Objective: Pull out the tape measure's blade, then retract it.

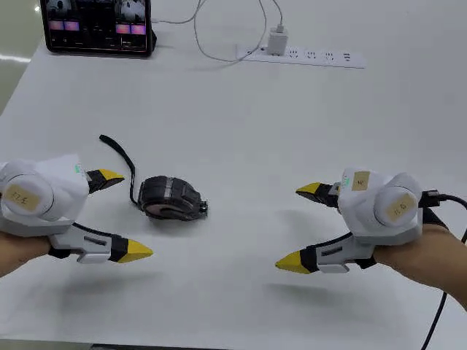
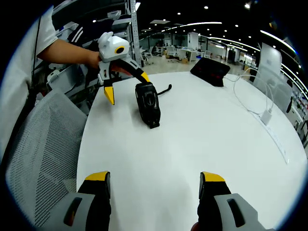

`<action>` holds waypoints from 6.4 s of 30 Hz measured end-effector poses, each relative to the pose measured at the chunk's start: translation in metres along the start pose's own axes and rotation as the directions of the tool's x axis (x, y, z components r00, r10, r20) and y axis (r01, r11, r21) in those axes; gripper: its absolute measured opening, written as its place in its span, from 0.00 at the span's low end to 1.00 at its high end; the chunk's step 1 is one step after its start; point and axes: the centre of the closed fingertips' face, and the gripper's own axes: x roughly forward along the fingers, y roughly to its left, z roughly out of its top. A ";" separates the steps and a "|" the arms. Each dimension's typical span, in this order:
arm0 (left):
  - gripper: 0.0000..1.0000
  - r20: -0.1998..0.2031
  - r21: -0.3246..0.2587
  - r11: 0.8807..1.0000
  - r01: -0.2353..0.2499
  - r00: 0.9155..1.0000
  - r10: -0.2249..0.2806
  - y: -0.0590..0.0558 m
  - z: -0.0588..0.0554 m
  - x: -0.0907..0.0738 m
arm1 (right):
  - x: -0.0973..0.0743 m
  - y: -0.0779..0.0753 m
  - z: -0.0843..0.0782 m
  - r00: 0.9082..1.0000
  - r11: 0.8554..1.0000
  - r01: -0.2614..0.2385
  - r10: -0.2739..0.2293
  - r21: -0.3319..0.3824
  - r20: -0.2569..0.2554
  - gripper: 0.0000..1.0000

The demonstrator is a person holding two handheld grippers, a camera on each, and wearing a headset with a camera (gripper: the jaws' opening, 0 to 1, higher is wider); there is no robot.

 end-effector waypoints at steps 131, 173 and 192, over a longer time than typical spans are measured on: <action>0.28 -0.128 0.144 0.976 0.163 0.981 -0.145 0.011 0.006 0.039 | 0.109 -0.005 0.070 0.978 0.981 -0.121 0.144 -0.152 0.153 0.19; 0.27 -0.130 0.180 0.969 0.170 0.980 -0.148 0.011 0.006 0.039 | 0.114 0.001 0.066 0.976 0.975 -0.137 0.162 -0.173 0.144 0.08; 0.27 -0.126 0.177 0.970 0.168 0.981 -0.147 0.011 0.006 0.039 | 0.099 -0.005 0.053 0.980 0.980 -0.125 0.147 -0.156 0.133 0.08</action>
